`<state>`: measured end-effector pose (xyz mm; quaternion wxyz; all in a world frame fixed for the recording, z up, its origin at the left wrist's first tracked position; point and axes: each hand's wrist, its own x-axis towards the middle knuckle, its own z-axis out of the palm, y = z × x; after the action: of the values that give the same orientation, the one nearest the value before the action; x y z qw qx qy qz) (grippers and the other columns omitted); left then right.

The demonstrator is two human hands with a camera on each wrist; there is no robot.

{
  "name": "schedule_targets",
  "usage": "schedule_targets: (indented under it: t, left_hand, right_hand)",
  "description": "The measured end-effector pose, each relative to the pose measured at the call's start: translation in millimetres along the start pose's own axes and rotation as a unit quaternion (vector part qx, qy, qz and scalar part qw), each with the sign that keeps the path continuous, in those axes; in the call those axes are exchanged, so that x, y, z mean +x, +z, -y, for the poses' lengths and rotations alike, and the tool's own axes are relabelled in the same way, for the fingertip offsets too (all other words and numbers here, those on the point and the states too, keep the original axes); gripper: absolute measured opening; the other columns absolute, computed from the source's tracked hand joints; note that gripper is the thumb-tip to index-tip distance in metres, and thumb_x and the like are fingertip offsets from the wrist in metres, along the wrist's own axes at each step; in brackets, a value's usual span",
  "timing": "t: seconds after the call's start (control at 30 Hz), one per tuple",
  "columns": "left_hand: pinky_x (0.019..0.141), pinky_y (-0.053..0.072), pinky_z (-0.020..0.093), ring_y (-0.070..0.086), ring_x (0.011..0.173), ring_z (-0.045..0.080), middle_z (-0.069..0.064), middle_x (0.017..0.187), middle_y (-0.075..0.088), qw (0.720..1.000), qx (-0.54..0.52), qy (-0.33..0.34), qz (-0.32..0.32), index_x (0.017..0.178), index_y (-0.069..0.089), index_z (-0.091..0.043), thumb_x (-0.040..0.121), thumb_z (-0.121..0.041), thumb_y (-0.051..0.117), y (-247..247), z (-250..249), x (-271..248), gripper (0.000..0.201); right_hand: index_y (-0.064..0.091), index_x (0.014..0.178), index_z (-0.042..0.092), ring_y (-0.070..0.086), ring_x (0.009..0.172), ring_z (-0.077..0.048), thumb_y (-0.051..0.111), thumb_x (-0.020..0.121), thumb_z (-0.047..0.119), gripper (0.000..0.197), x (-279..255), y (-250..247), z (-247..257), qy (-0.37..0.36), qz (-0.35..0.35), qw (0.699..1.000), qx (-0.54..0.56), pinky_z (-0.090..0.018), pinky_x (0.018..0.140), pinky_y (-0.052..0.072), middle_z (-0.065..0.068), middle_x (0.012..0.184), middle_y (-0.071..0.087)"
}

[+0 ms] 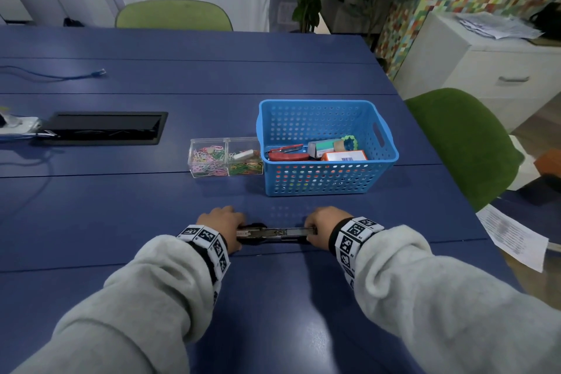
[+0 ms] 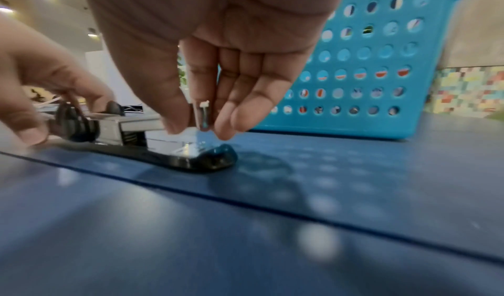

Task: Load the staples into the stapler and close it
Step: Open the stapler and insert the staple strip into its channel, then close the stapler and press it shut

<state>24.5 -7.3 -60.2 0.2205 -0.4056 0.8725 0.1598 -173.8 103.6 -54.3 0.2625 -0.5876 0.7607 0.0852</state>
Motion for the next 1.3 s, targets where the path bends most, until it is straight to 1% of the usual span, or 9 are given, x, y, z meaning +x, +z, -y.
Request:
schedule_targets:
  t: [0.17, 0.27, 0.33, 0.5, 0.63, 0.73, 0.9, 1.0, 1.3]
  left_hand:
    - [0.094, 0.047, 0.035, 0.056, 0.113, 0.024, 0.002, 0.122, 0.058, 0.997, -0.069, -0.015, 0.014, 0.116, 0.06, -0.026, 0.078, -0.035, 0.071, -9, 14, -7, 0.041]
    - [0.088, 0.048, 0.032, 0.06, 0.103, 0.023, 0.002, 0.109, 0.065, 0.992, -0.115, -0.009, -0.04, 0.103, 0.063, -0.025, 0.071, -0.03, 0.077, -22, 12, -12, 0.035]
    - [0.082, 0.048, 0.033, 0.06, 0.095, 0.023, 0.0, 0.099, 0.064, 0.989, -0.13, -0.002, -0.068, 0.093, 0.055, -0.025, 0.067, -0.029, 0.079, -30, 9, -14, 0.035]
    - [0.082, 0.053, 0.038, 0.061, 0.094, 0.028, 0.004, 0.101, 0.066, 0.985, -0.137, 0.051, -0.096, 0.107, 0.047, -0.022, 0.068, -0.025, 0.078, -38, -8, -17, 0.049]
    - [0.079, 0.049, 0.032, 0.059, 0.088, 0.022, -0.007, 0.089, 0.059, 0.979, -0.147, 0.09, -0.111, 0.109, 0.05, -0.025, 0.07, -0.026, 0.078, -43, -23, -15, 0.048]
    - [0.083, 0.048, 0.03, 0.059, 0.095, 0.021, -0.004, 0.1, 0.062, 0.976, -0.153, 0.108, -0.113, 0.11, 0.056, -0.029, 0.068, -0.032, 0.079, -41, -37, -10, 0.047]
    - [0.092, 0.045, 0.03, 0.056, 0.109, 0.023, 0.004, 0.116, 0.059, 0.974, -0.165, 0.134, -0.078, 0.112, 0.062, -0.023, 0.074, -0.029, 0.075, -24, -65, 6, 0.041]
    - [0.099, 0.045, 0.036, 0.052, 0.114, 0.025, 0.006, 0.119, 0.056, 0.976, -0.17, 0.128, -0.051, 0.116, 0.06, -0.027, 0.076, -0.031, 0.073, -14, -74, 13, 0.042]
    - [0.099, 0.043, 0.035, 0.053, 0.117, 0.027, 0.009, 0.122, 0.055, 0.981, -0.145, 0.127, -0.015, 0.128, 0.05, -0.03, 0.082, -0.034, 0.067, 1, -76, 26, 0.05]
  right_hand:
    - [0.069, 0.107, 0.02, 0.063, 0.102, -0.021, 0.065, 0.082, 0.027, 0.026, 0, 9, -10, 0.048, -0.041, 0.993, 0.102, -0.029, 0.092, 0.052, -0.002, 0.107, 0.071]
    - [0.07, 0.102, 0.021, 0.06, 0.084, -0.015, 0.071, 0.078, 0.027, 0.025, 3, 14, -13, 0.075, -0.065, 0.983, 0.155, -0.022, 0.083, 0.048, 0.0, 0.088, 0.066]
    - [0.071, 0.099, 0.021, 0.055, 0.079, -0.011, 0.072, 0.077, 0.026, 0.023, 3, 15, -13, 0.079, -0.066, 0.98, 0.171, -0.021, 0.08, 0.047, 0.004, 0.082, 0.06]
    - [0.072, 0.098, 0.021, 0.057, 0.079, -0.013, 0.072, 0.078, 0.024, 0.021, -1, 16, -14, 0.086, -0.071, 0.973, 0.203, -0.025, 0.084, 0.051, 0.004, 0.082, 0.061]
    - [0.072, 0.095, 0.022, 0.056, 0.078, -0.013, 0.073, 0.076, 0.024, 0.019, -1, 18, -15, 0.098, -0.077, 0.968, 0.217, -0.021, 0.08, 0.048, 0.003, 0.081, 0.061]
    - [0.07, 0.102, 0.019, 0.057, 0.082, -0.014, 0.072, 0.078, 0.025, 0.025, 0, 17, -14, 0.097, -0.07, 0.97, 0.212, -0.021, 0.081, 0.047, 0.001, 0.086, 0.062]
    - [0.064, 0.108, 0.01, 0.058, 0.107, -0.028, 0.069, 0.081, 0.029, 0.033, 0, 16, -11, 0.099, -0.065, 0.979, 0.163, -0.028, 0.088, 0.046, -0.012, 0.117, 0.06]
    - [0.059, 0.111, 0.007, 0.058, 0.11, -0.03, 0.068, 0.082, 0.031, 0.039, 0, 16, -13, 0.114, -0.052, 0.978, 0.167, -0.03, 0.088, 0.047, -0.014, 0.121, 0.06]
    - [0.056, 0.116, 0.017, 0.06, 0.109, -0.025, 0.073, 0.076, 0.021, 0.044, -4, 21, -20, 0.092, -0.062, 0.965, 0.24, -0.027, 0.091, 0.046, -0.008, 0.12, 0.064]
